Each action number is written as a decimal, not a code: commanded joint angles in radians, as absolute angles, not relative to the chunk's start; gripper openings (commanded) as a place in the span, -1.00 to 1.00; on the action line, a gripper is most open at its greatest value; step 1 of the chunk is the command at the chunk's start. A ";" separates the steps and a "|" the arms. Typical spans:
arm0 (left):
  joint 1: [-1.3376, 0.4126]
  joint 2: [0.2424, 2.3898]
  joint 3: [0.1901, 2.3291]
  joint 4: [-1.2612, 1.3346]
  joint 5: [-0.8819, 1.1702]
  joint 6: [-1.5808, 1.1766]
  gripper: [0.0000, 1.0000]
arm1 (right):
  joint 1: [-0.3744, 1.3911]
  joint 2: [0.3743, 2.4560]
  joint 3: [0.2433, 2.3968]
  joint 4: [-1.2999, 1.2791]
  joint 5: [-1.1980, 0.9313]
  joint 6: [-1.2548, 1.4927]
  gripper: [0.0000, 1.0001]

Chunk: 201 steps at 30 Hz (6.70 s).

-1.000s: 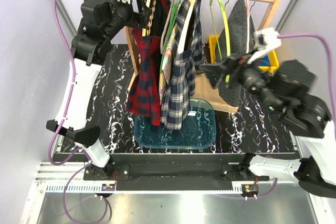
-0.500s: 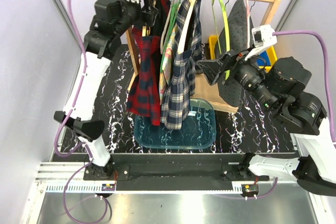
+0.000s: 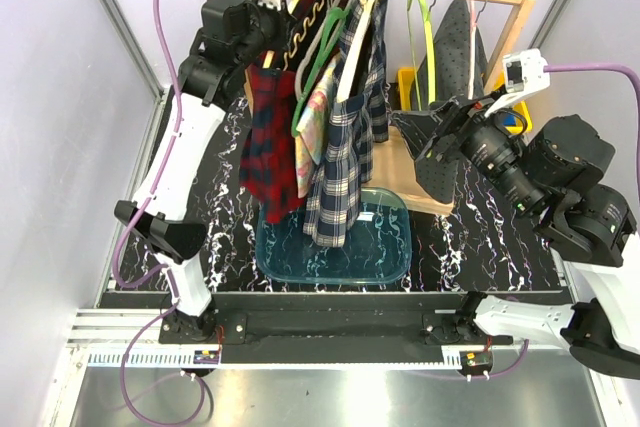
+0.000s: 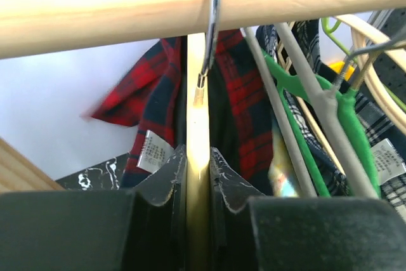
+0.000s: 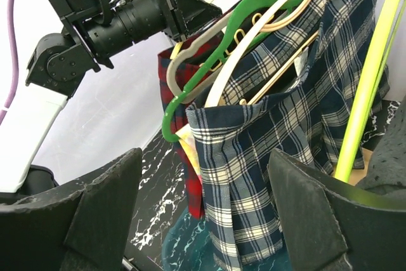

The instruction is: Remove the skirt from the hanger

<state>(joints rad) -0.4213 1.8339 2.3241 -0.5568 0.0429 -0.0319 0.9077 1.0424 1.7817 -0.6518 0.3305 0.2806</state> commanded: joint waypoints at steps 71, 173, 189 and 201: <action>-0.459 1.009 2.295 -0.773 0.649 0.480 -1.00 | 0.905 0.934 1.367 -0.089 0.144 -0.156 0.99; 0.055 1.264 2.036 0.310 1.083 -0.522 -1.00 | 0.907 0.564 1.218 -0.206 0.062 0.095 -1.00; 0.159 1.272 2.015 0.414 0.989 -0.647 -1.00 | 0.907 1.155 1.848 0.006 -0.204 -0.129 -1.00; 0.630 1.221 1.738 -0.177 1.241 -0.266 -1.00 | 0.905 1.109 1.778 -0.120 -0.123 -0.209 -1.00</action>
<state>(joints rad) 0.5457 1.2419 1.7992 0.3683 1.1591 -0.6991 0.9070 1.1213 1.8023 -0.1387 -0.1612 -0.1524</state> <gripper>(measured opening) 0.102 0.022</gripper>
